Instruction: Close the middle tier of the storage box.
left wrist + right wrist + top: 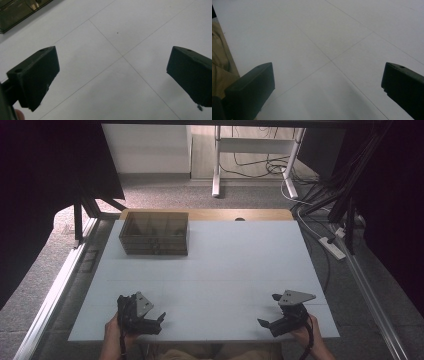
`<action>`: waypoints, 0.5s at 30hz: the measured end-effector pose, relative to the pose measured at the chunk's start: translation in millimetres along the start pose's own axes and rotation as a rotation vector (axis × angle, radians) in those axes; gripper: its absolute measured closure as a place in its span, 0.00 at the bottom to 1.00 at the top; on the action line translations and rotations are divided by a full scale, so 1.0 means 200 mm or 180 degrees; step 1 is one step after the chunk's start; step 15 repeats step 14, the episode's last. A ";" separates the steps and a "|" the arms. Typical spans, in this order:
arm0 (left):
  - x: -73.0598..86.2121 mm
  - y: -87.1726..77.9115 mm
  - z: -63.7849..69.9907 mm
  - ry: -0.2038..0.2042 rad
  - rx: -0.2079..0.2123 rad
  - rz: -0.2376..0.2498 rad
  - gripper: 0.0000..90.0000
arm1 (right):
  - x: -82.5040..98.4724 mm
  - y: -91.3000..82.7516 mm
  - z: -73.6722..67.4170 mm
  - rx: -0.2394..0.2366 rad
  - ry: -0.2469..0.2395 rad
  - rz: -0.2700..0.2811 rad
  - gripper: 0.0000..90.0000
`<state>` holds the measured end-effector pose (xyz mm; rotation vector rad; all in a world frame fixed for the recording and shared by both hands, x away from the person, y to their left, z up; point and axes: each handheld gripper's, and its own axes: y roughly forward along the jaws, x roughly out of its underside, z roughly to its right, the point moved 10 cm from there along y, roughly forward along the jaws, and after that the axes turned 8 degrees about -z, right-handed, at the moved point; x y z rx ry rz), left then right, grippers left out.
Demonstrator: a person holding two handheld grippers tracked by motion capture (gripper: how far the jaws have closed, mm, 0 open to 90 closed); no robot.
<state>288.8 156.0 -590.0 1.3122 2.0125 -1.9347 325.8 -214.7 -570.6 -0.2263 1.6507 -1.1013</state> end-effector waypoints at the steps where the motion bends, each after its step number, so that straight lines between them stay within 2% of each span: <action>1: 0.00 0.00 0.00 0.0007 0.0000 0.0008 0.00 | 0.00 0.00 0.00 -0.0002 -0.0002 0.0000 0.00; 9: 0.00 0.01 0.01 0.0076 0.0026 0.0005 0.00 | 0.00 0.00 0.00 0.0003 -0.0006 -0.0005 0.00; 15: -0.01 0.02 0.01 0.0042 0.0068 0.0042 0.00 | 0.00 0.01 0.00 -0.0002 0.0003 -0.0006 0.00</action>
